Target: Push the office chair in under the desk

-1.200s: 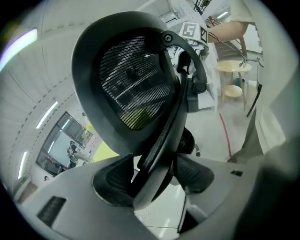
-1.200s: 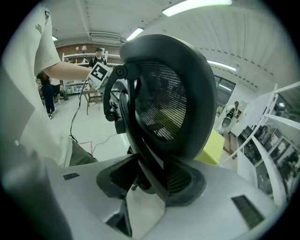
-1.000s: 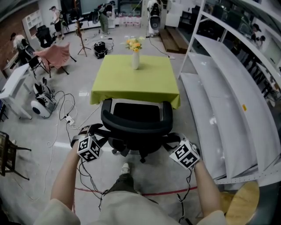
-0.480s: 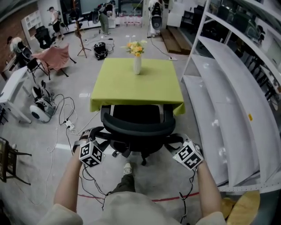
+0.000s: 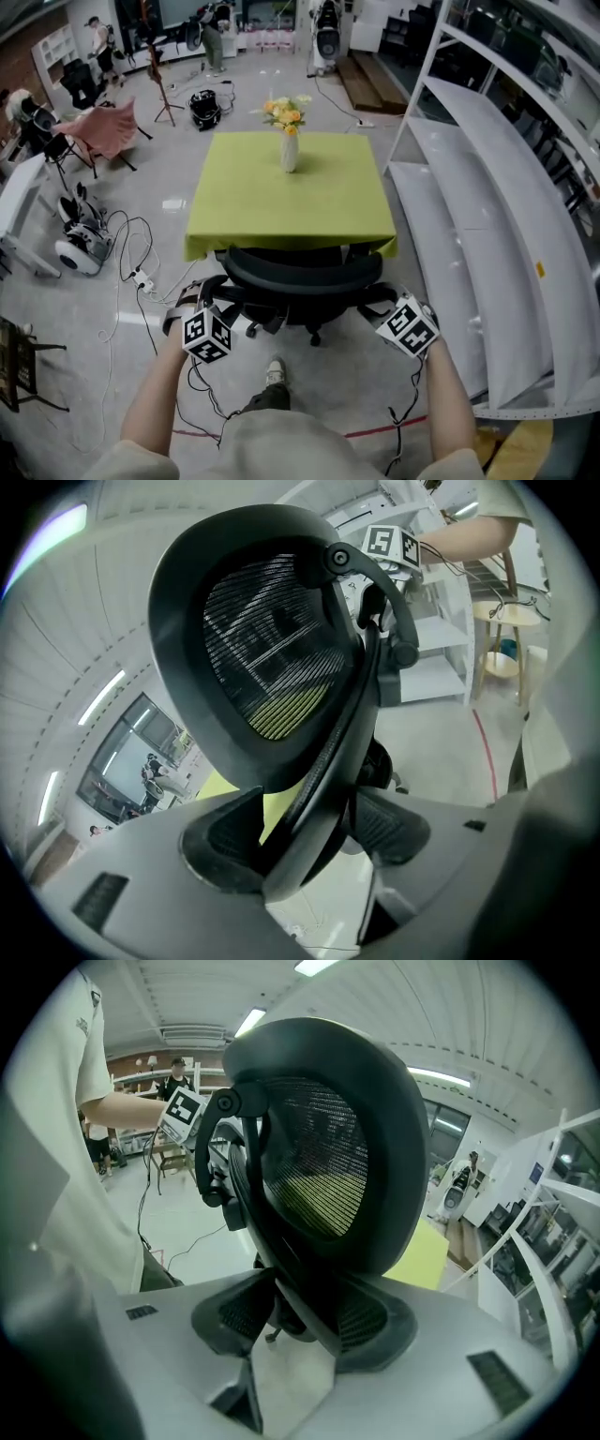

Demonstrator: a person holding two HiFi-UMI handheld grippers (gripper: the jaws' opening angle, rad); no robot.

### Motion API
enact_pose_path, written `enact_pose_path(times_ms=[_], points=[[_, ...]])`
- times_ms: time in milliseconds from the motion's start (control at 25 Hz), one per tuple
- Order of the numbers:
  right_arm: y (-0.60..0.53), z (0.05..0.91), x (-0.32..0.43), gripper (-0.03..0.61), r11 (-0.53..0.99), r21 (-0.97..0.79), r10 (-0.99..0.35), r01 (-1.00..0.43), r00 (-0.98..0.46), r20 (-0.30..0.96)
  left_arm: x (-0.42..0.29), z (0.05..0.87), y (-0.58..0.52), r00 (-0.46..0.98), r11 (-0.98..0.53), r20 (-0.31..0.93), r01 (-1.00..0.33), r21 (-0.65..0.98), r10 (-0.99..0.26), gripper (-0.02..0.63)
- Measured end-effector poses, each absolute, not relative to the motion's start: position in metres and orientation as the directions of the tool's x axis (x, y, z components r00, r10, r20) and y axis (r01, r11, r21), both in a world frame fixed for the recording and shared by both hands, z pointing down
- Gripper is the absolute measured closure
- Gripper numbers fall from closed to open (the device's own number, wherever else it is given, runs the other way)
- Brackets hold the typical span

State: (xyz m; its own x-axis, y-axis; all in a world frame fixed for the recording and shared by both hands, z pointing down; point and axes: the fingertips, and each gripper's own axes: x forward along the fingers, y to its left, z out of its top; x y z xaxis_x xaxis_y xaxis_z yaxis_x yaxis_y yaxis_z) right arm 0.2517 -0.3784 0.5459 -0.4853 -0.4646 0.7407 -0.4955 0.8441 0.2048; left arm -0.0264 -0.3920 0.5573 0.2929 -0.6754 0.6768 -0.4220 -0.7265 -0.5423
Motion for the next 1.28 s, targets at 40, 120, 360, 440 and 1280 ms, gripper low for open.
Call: enact_pose_path(times_ms=[40,120,360,440,1280], points=[[-0.387,0.546,0.252,0.393,0.843,0.207,-0.467,-0.497,-0.484,0.74,-0.027,0.558,-0.401,0.292,-0.73,0.681,-0.422,-0.538,-0.671,0.322],[-0.404,0.546,0.25,0.39,0.838,0.21,-0.476,-0.504,-0.486,0.733,-0.028,0.558,-0.418,0.293,-0.735,0.687,-0.419,-0.533,-0.665,0.322],[-0.458,0.546,0.244,0.387,0.817,0.214,-0.497,-0.536,-0.463,0.734,-0.035,0.557,-0.473,0.28,-0.736,0.696,-0.424,-0.528,-0.661,0.321],[-0.477,0.545,0.243,0.384,0.813,0.208,-0.494,-0.544,-0.454,0.742,-0.036,0.557,-0.492,0.276,-0.741,0.706,-0.428,-0.517,-0.652,0.32],[-0.578,0.544,0.238,0.376,0.818,0.231,-0.511,-0.527,-0.479,0.714,-0.039,0.555,-0.587,0.272,-0.706,0.672,-0.461,-0.538,-0.689,0.307]])
